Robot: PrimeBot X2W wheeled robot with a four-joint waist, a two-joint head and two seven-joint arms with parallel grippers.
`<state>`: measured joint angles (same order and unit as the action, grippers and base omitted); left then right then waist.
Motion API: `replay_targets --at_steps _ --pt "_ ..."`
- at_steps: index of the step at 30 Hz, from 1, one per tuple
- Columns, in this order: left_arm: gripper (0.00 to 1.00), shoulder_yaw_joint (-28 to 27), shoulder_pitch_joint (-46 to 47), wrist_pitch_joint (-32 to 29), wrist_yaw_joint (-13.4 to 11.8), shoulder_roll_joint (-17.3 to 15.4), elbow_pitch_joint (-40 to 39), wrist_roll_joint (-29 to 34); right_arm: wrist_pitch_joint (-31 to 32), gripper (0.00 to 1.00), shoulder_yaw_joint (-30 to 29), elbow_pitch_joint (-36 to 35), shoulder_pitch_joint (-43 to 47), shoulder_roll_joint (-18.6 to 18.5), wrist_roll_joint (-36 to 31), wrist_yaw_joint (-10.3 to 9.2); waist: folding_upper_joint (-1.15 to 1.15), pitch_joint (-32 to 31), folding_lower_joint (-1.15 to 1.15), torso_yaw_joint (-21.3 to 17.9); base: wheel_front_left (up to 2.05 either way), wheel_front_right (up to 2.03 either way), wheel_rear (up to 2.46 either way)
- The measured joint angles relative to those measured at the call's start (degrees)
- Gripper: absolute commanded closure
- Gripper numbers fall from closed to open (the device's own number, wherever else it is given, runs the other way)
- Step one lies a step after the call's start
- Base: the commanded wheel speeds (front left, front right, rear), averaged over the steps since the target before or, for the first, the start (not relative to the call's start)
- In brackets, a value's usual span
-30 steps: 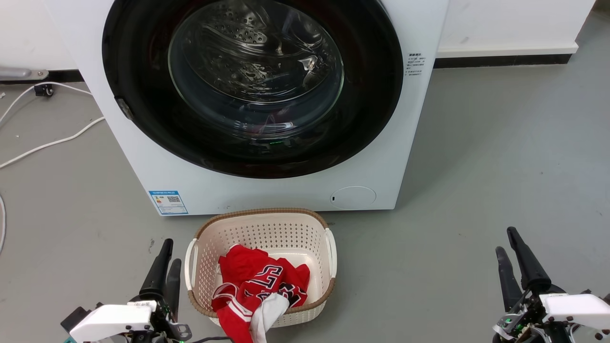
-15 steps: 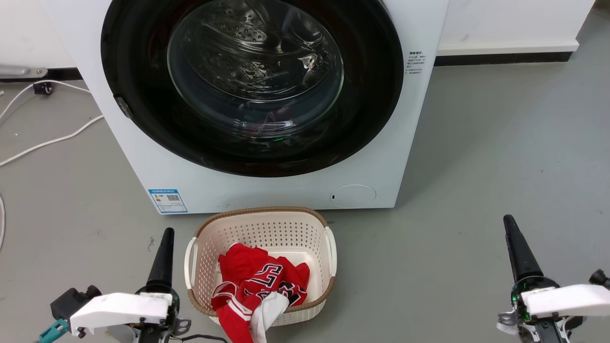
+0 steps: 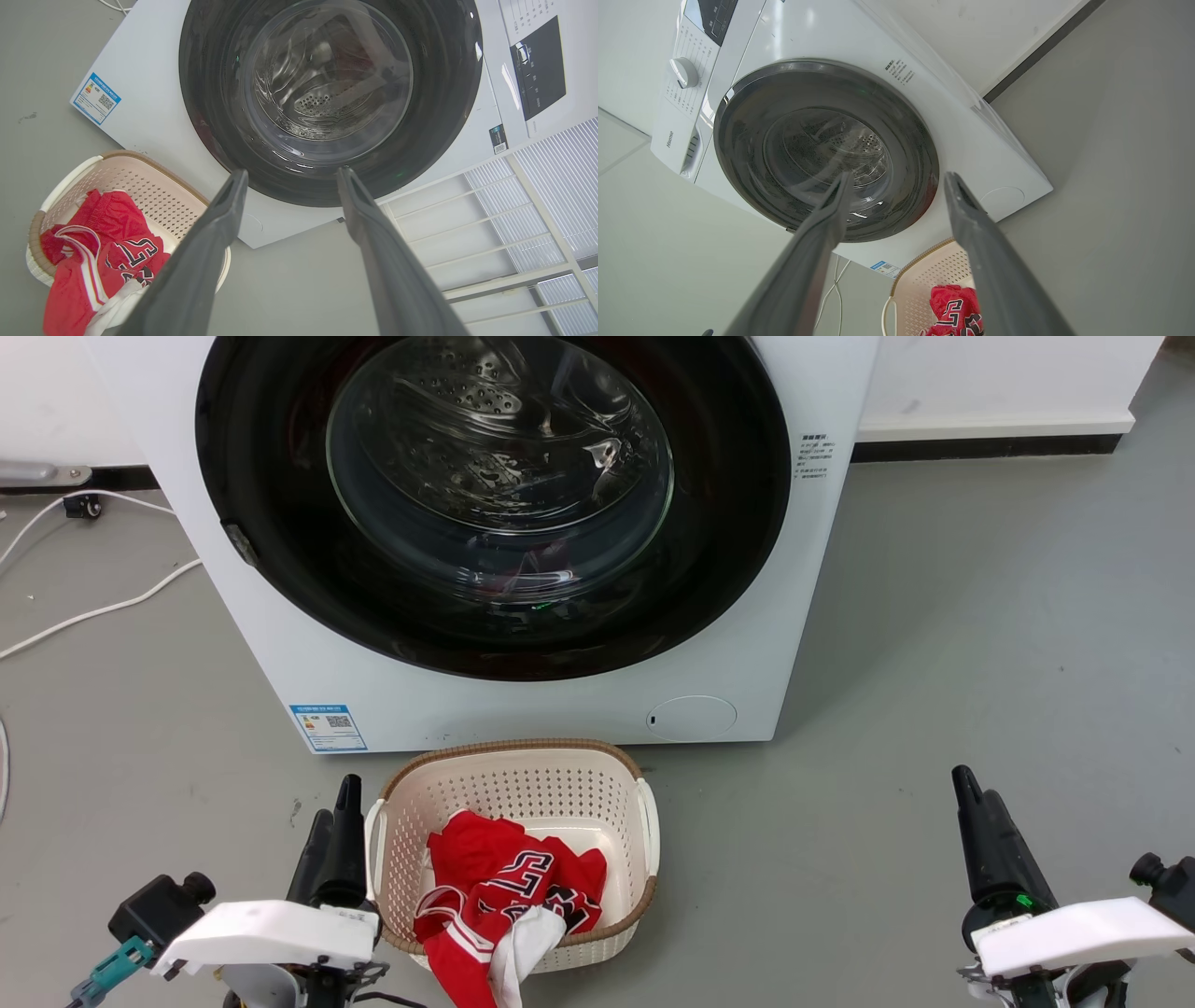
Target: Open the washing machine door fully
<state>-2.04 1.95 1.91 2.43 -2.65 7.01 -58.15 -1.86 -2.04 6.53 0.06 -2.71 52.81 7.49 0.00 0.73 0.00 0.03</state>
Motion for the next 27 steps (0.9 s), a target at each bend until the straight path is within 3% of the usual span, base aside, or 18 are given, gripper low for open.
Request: replay_targets --at_steps 27 --pt "0.0 3.8 -1.5 5.0 -3.0 -0.1 -3.8 23.0 -5.0 0.0 1.8 -5.1 2.3 0.0 -22.2 0.0 0.0 0.0 0.0 0.1 0.0 0.0 0.0"
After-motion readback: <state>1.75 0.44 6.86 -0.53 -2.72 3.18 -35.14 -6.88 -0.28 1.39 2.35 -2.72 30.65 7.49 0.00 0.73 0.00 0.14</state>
